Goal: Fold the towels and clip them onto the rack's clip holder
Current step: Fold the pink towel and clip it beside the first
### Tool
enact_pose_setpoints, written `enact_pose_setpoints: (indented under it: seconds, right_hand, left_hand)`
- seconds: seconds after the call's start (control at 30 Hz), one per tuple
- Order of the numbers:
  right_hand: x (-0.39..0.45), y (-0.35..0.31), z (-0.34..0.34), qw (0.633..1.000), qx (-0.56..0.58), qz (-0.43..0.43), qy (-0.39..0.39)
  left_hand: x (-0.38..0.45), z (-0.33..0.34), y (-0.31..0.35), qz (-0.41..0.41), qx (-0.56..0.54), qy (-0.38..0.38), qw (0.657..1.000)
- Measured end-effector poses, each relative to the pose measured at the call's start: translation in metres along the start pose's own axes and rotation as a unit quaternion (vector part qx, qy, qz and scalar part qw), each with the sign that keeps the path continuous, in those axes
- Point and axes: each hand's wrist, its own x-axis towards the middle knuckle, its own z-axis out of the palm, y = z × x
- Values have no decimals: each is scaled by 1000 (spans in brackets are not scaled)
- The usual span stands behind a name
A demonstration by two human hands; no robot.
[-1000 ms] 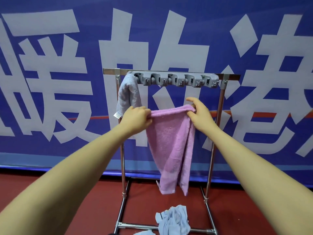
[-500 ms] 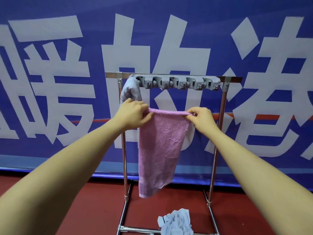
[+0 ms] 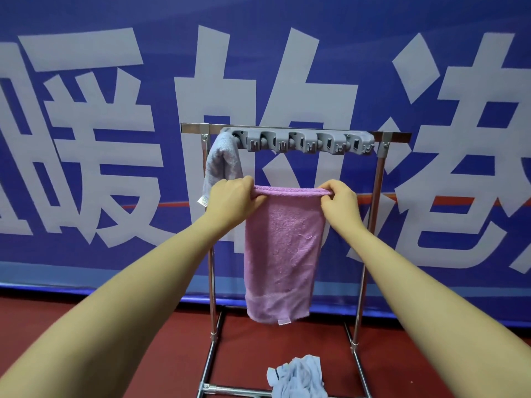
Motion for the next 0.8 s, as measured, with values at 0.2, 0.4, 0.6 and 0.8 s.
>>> enact_pose_setpoints:
  seconds: [0.2,0.4,0.6,0.8]
  right_hand:
    - [-6,1,15,1000,-28,12,-7]
    - [-5,7,18,992,-104,-69,13]
    - [-11,11,16,982,-153,-109,-34]
    - [-12,4,13,981,-93,-37,-169]
  left_hand:
    - [-6,10,12,-33,-109,25,993]
    - [-13,16,15,12,-162,25,986]
    - [-8,25,14,29,-76,10,997]
    - [-12,30,15,7,-10,32,999]
